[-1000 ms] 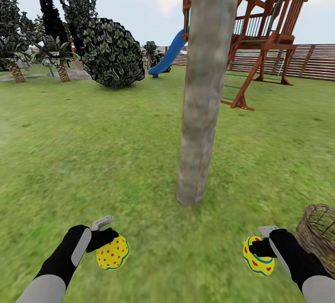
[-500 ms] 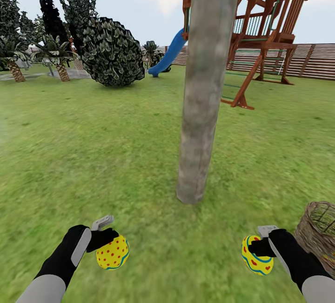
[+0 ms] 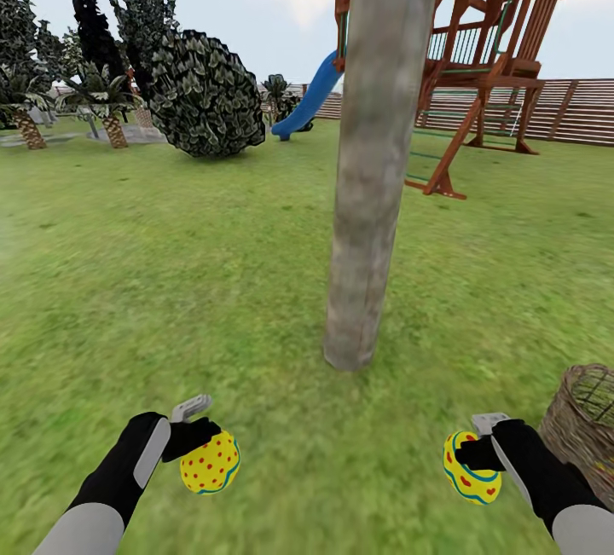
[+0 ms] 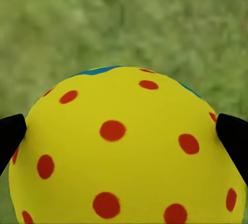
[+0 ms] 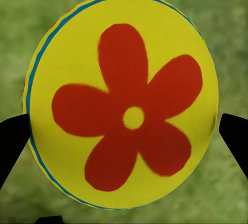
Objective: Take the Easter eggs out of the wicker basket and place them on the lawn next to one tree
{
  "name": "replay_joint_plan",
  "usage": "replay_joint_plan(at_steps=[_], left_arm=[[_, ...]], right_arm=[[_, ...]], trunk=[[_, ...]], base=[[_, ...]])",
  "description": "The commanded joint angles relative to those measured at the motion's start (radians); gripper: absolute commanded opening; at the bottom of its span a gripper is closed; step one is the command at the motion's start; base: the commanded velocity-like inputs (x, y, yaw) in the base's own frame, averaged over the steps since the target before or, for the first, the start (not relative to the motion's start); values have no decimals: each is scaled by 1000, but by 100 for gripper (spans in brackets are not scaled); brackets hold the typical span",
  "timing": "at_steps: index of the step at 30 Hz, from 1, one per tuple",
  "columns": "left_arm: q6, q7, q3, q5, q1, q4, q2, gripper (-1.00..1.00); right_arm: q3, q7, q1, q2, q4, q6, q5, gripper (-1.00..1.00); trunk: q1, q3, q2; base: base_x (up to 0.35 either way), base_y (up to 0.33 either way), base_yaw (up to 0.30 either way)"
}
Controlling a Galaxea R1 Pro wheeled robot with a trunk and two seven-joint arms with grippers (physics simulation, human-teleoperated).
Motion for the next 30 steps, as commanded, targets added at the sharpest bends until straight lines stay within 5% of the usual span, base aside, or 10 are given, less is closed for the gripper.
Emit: replay_joint_plan(at_steps=[1,30], left_arm=[[5,2,2,6,0,-1,0,-100],[5,2,2,6,0,-1,1,-100]], right_arm=[[1,7,0,-1,-1,4,7,-100],[1,7,0,-2,-1,4,6,-100]], trunk=[[4,-4,-8],[115,-95,-211]], base=[[0,0,0],[0,0,0]])
